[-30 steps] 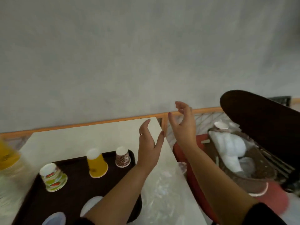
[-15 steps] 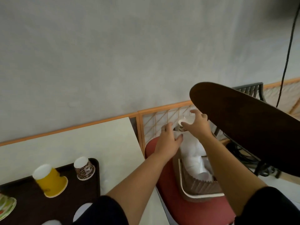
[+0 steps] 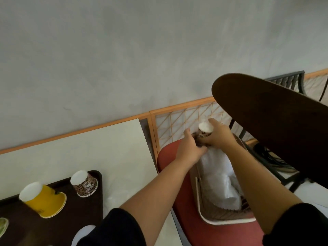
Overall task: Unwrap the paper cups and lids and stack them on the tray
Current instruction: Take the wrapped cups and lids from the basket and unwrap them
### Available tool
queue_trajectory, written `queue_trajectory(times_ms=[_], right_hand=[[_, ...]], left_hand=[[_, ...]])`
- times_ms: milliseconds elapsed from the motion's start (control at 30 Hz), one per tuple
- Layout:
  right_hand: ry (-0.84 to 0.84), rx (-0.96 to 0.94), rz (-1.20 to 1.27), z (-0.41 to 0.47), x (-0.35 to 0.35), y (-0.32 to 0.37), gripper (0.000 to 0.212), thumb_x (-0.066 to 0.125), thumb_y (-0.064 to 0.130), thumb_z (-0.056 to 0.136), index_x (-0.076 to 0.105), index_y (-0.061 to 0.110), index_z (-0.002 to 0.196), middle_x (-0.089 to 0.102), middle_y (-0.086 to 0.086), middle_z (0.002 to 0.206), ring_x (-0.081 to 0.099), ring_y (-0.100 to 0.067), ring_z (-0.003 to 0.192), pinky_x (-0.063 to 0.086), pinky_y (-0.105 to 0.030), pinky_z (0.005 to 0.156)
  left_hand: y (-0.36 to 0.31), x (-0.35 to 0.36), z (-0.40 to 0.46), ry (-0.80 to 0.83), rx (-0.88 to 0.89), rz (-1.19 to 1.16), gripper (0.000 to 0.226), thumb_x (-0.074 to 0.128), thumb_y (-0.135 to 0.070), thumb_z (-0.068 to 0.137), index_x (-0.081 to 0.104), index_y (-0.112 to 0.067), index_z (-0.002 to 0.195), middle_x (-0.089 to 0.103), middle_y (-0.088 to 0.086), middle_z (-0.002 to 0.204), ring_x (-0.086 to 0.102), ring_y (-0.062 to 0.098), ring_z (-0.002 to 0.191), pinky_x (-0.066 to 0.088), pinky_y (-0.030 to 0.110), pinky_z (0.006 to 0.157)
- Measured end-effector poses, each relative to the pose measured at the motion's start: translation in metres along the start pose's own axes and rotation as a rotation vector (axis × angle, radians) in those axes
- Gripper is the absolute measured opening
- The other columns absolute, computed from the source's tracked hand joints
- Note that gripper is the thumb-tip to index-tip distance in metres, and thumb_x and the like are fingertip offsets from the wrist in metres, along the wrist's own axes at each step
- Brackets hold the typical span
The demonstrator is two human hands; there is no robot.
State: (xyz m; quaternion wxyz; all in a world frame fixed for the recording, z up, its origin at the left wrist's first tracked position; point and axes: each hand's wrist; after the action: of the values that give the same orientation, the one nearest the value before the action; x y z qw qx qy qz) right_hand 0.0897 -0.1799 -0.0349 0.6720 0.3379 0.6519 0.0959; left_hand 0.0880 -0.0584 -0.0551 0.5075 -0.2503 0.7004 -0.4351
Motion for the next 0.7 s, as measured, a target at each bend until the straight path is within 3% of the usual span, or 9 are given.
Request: queue_trajectory(times_ms=[200, 333, 467, 600, 700], right_hand=[[-0.237, -0.063, 0.116, -0.003, -0.032, -0.001, 0.074, 0.078, 0.046, 0.068, 0.048, 0.021, 0.130, 0.062, -0.001, 0.109, 0.061, -0.023, 0.105, 0.053, -0.034, 0.078], [-0.378, -0.135, 0.281, -0.008, -0.064, 0.013, 0.077, 0.078, 0.051, 0.064, 0.045, 0.027, 0.129, 0.061, 0.003, 0.116, 0.059, -0.014, 0.101, 0.054, -0.037, 0.085], [-0.534, -0.217, 0.371, -0.019, -0.085, 0.028, 0.076, 0.078, 0.051, 0.065, 0.044, 0.030, 0.130, 0.058, 0.007, 0.122, 0.054, -0.008, 0.105, 0.049, -0.032, 0.092], [-0.630, -0.270, 0.576, -0.032, -0.099, 0.038, 0.078, 0.076, 0.055, 0.061, 0.045, 0.032, 0.129, 0.052, 0.015, 0.113, 0.055, -0.006, 0.104, 0.052, -0.034, 0.093], [-0.666, -0.337, 0.674, -0.044, -0.108, 0.046, 0.081, 0.075, 0.055, 0.061, 0.042, 0.030, 0.131, 0.052, 0.020, 0.110, 0.058, -0.003, 0.103, 0.053, -0.026, 0.089]], left_hand=[[0.007, 0.001, 0.007, 0.046, -0.002, -0.049, 0.088, 0.068, -0.019, 0.083, 0.011, -0.011, 0.150, 0.040, 0.005, 0.148, 0.056, 0.022, 0.118, 0.044, 0.032, 0.098], [0.004, 0.001, 0.007, 0.052, 0.039, -0.066, 0.081, 0.073, -0.026, 0.081, 0.026, -0.010, 0.145, 0.045, 0.005, 0.144, 0.050, 0.020, 0.125, 0.038, 0.020, 0.091], [0.003, 0.004, 0.009, 0.070, 0.024, -0.066, 0.083, 0.076, -0.036, 0.077, 0.033, -0.011, 0.142, 0.050, 0.004, 0.138, 0.051, 0.021, 0.124, 0.043, 0.028, 0.097], [-0.001, 0.002, 0.012, 0.060, -0.025, -0.052, 0.093, 0.079, -0.042, 0.071, 0.028, -0.014, 0.144, 0.048, 0.004, 0.139, 0.048, 0.024, 0.125, 0.044, 0.038, 0.102], [-0.008, -0.001, 0.012, 0.017, -0.076, -0.155, 0.085, 0.082, -0.042, 0.067, 0.038, -0.014, 0.135, 0.052, 0.003, 0.132, 0.051, 0.019, 0.118, 0.045, 0.034, 0.099]])
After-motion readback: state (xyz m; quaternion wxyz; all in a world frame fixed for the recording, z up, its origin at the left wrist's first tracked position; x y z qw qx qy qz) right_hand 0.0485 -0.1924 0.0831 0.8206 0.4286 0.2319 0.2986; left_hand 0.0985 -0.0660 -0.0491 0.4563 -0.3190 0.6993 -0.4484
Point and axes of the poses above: each hand's wrist, its own z-axis towards the middle knuckle, its own x-axis out of the palm, y = z × x
